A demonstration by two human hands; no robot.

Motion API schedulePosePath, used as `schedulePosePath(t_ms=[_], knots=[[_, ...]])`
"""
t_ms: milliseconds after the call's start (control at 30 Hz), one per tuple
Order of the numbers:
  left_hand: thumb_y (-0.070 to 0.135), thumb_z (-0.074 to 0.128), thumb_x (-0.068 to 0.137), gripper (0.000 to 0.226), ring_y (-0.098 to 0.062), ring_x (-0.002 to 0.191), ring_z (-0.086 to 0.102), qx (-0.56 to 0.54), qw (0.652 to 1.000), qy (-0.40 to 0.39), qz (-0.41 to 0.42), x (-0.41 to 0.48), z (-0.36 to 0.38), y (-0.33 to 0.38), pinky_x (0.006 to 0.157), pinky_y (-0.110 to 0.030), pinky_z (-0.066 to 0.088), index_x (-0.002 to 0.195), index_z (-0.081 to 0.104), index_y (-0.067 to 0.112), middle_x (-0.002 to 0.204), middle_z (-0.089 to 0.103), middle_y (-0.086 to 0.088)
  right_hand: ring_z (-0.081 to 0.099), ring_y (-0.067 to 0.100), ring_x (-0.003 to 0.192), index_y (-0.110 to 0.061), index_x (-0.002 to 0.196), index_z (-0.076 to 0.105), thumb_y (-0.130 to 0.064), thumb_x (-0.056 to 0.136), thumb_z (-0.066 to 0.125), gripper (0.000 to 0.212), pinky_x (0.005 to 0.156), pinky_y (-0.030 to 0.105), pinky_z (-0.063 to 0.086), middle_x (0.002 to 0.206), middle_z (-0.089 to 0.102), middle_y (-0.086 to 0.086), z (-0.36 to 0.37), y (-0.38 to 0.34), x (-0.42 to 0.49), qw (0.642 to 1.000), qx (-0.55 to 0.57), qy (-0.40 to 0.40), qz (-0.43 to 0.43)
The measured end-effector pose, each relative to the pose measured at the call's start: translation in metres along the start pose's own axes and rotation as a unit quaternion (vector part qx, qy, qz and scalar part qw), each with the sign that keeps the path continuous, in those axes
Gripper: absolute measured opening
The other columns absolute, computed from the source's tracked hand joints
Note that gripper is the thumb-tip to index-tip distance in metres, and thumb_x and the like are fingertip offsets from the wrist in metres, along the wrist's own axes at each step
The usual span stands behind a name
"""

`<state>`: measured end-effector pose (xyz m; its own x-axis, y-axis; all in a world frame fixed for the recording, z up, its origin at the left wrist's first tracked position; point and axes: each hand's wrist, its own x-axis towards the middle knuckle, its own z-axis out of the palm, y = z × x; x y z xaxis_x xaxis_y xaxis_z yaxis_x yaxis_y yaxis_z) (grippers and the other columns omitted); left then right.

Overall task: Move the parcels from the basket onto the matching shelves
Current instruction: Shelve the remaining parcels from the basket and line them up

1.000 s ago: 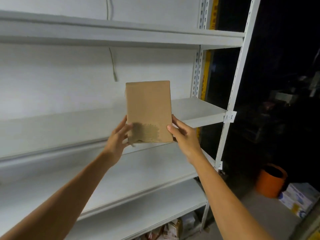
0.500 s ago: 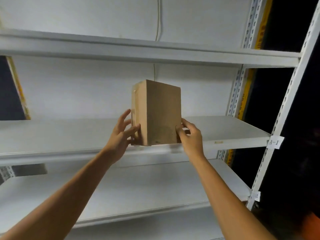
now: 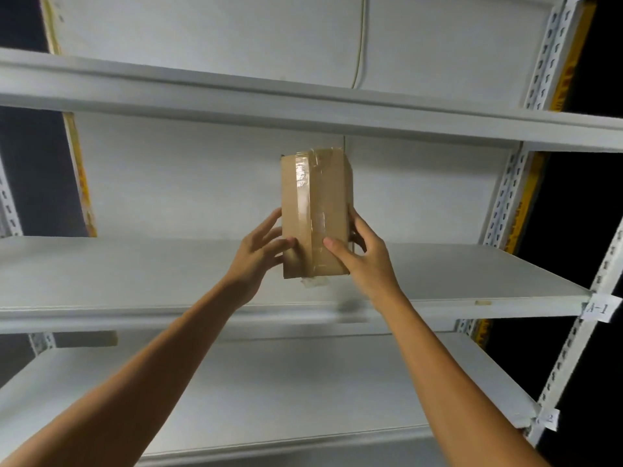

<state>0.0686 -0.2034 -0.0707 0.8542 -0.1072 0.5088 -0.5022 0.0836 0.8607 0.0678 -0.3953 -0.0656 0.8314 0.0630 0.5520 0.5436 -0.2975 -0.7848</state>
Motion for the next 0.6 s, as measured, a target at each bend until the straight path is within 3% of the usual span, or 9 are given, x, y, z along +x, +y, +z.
schedulePosePath(t_ms=[133, 267, 433, 500, 600], knots=[[0.024, 0.062, 0.088, 0.064, -0.021, 0.118, 0.056, -0.011, 1.000, -0.001, -0.002, 0.007, -0.012, -0.011, 0.087, -0.047, 0.055, 0.143, 0.035, 0.042, 0.136, 0.050, 0.009, 0.051, 0.015, 0.126, -0.032, 0.150, 0.028, -0.038, 0.088, 0.065, 0.072, 0.101, 0.041, 0.049, 0.145, 0.047, -0.005, 0.019, 0.000, 0.012, 0.999, -0.006, 0.032, -0.019], [0.012, 0.059, 0.091, 0.068, -0.018, 0.116, 0.059, -0.047, 0.999, -0.011, 0.013, 0.016, -0.021, -0.014, 0.082, -0.036, 0.057, 0.147, 0.028, 0.036, 0.141, 0.044, 0.014, 0.048, 0.007, 0.113, -0.030, 0.151, 0.028, -0.036, 0.089, 0.066, 0.073, 0.094, 0.029, 0.049, 0.133, 0.041, -0.002, 0.039, 0.001, 0.024, 0.992, -0.080, 0.088, -0.047], [0.017, 0.062, 0.091, 0.066, -0.028, 0.131, 0.043, 0.003, 0.999, 0.031, 0.012, 0.031, -0.031, -0.018, 0.101, -0.053, 0.045, 0.145, 0.031, 0.038, 0.147, 0.035, 0.006, 0.051, 0.014, 0.119, -0.027, 0.150, 0.029, -0.033, 0.090, 0.066, 0.070, 0.095, 0.032, 0.049, 0.140, 0.045, 0.002, 0.061, -0.001, 0.031, 0.978, -0.134, 0.148, -0.061], [0.017, 0.057, 0.094, 0.062, -0.021, 0.125, 0.049, -0.010, 0.999, 0.040, 0.009, 0.034, -0.031, -0.023, 0.097, -0.047, 0.049, 0.145, 0.031, 0.041, 0.143, 0.037, 0.008, 0.049, 0.017, 0.123, -0.026, 0.148, 0.033, -0.043, 0.088, 0.065, 0.070, 0.099, 0.037, 0.050, 0.141, 0.046, 0.001, 0.070, -0.002, 0.032, 0.972, -0.161, 0.153, -0.079], [0.017, 0.047, 0.099, 0.056, -0.008, 0.104, 0.061, -0.011, 0.999, 0.052, 0.012, 0.031, -0.025, -0.034, 0.076, -0.028, 0.056, 0.145, 0.029, 0.042, 0.132, 0.038, 0.017, 0.042, 0.019, 0.131, -0.028, 0.150, 0.025, -0.064, 0.073, 0.070, 0.096, 0.101, 0.039, 0.045, 0.147, 0.036, 0.000, 0.078, -0.004, 0.040, 0.970, -0.198, 0.117, -0.076]])
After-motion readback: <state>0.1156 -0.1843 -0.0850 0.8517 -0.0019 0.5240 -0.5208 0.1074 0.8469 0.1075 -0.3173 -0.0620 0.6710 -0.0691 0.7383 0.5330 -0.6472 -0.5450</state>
